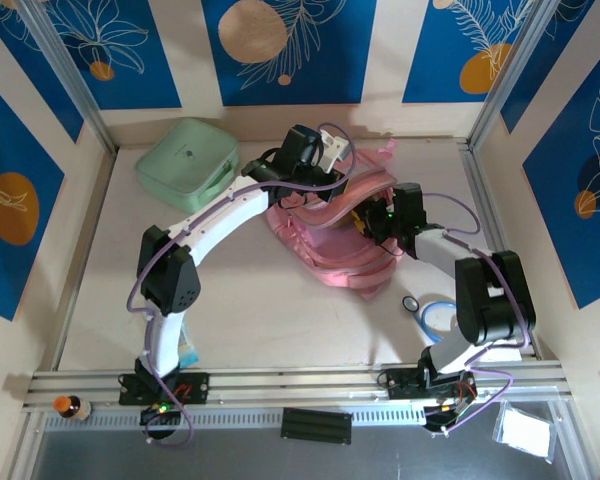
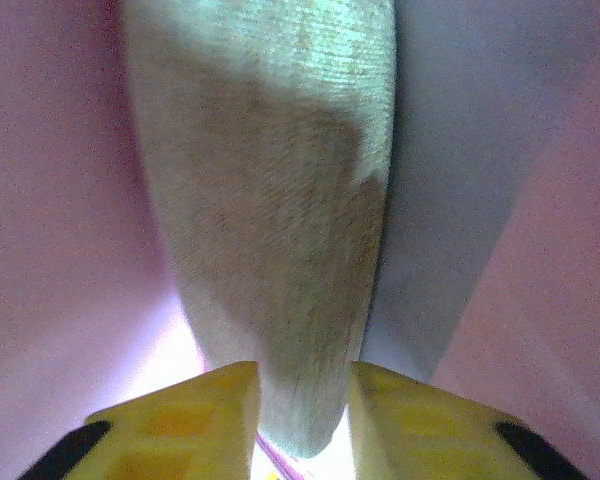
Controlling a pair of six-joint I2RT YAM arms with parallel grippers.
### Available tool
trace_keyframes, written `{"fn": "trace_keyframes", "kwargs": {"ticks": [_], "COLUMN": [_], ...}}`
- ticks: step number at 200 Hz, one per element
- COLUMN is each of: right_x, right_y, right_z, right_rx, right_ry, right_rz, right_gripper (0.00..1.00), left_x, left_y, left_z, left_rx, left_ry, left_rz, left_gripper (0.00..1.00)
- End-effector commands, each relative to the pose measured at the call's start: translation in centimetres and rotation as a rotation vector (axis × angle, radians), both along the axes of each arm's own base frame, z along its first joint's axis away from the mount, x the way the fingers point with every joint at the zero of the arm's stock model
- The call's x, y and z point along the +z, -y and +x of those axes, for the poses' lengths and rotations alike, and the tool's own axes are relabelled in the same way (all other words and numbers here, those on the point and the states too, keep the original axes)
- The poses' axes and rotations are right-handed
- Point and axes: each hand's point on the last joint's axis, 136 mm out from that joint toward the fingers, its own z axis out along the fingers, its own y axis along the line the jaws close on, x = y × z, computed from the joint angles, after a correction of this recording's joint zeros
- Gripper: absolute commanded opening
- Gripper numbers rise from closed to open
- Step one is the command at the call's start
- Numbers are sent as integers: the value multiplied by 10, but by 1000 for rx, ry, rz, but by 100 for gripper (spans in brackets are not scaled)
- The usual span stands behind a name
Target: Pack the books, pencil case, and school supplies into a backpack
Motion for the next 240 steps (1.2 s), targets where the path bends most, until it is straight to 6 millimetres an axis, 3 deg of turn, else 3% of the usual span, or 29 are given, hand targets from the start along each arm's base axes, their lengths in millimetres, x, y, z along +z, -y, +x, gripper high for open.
{"fn": "trace_keyframes", "kwargs": {"ticks": [1, 45, 80, 101, 138, 178, 216, 240], "right_x": [11, 11, 11, 18, 16, 41, 82, 109], "right_y": [-11, -31, -34, -21, 17, 63, 112, 119], "right_z": [22, 56, 59, 42, -10, -61, -86, -86], "right_rx": [13, -2, -5, -13, -67, -149, -274, -268], "right_ry": [65, 82, 105, 109, 20, -21, 64, 163], "right_rz": [11, 44, 92, 83, 49, -43, -248, -320], "right_gripper": [20, 11, 10, 16, 34, 45, 55, 62], "left_x": [31, 43, 47, 42, 27, 1, -15, -25], "left_y": [7, 7, 5, 3, 4, 5, -4, -30], "left_z": [8, 9, 11, 13, 14, 15, 9, 14], "left_rx": [-4, 8, 15, 21, 24, 38, 65, 158], "left_ry": [53, 64, 68, 60, 39, -10, -97, -177], "left_rz": [-82, -111, -118, -111, -102, -90, -99, -153], "left_gripper": [0, 0, 0, 0, 0, 0, 52, 71]}}
